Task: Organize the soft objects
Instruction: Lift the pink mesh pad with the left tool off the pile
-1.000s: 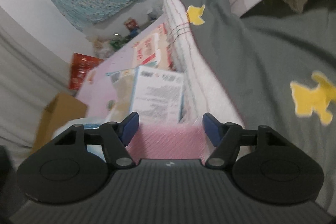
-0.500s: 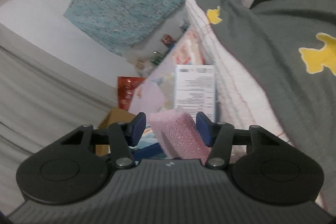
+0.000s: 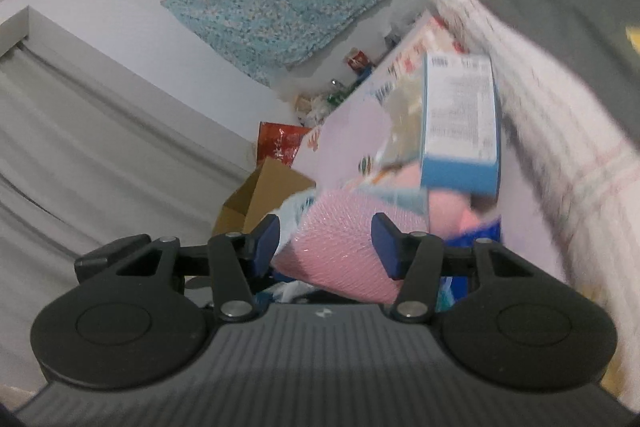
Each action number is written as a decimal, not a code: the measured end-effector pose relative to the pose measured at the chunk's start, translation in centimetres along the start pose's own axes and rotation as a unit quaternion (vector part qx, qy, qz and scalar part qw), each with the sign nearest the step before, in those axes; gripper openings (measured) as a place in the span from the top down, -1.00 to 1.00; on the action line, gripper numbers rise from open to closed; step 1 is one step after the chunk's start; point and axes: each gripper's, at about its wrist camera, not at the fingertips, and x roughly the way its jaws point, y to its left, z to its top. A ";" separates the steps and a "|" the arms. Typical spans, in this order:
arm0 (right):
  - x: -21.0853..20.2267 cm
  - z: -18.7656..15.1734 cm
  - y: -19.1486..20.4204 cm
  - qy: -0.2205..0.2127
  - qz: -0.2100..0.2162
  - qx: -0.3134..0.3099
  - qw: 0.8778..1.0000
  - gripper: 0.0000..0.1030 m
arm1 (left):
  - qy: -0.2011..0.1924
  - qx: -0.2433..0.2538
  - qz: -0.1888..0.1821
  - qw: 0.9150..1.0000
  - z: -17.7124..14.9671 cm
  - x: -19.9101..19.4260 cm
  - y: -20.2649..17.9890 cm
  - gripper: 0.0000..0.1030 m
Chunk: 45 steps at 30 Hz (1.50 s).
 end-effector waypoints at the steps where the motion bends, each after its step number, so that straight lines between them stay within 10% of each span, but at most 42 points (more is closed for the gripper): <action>1: 0.2 -0.5 -0.2 0.001 -0.001 0.004 1.000 0.02 | 0.000 -0.003 0.001 1.000 -0.5 -0.5 0.3 -0.37; 12: 2.2 -5.3 -3.2 0.003 0.017 0.077 0.997 -0.02 | -0.024 -0.031 -0.044 0.998 -3.1 -4.4 1.7 -0.37; 21: 2.5 -5.1 -5.1 -0.033 0.014 0.136 0.990 -0.01 | -0.030 0.056 -0.035 0.997 -2.4 -2.9 -2.2 -0.37; 29: 1.9 -5.3 -6.5 -0.049 -0.012 0.144 0.988 0.36 | -0.016 0.071 -0.034 0.997 -2.8 -2.1 -2.8 -0.37; 37: 0.3 -5.3 -3.8 -0.069 0.039 0.110 0.991 0.37 | -0.024 0.057 -0.063 0.996 -3.1 -4.6 -2.5 -0.47; 45: -1.1 -6.5 1.9 -0.077 0.004 -0.033 0.996 0.37 | -0.054 -0.049 -0.106 0.992 -3.1 -9.5 1.5 -0.68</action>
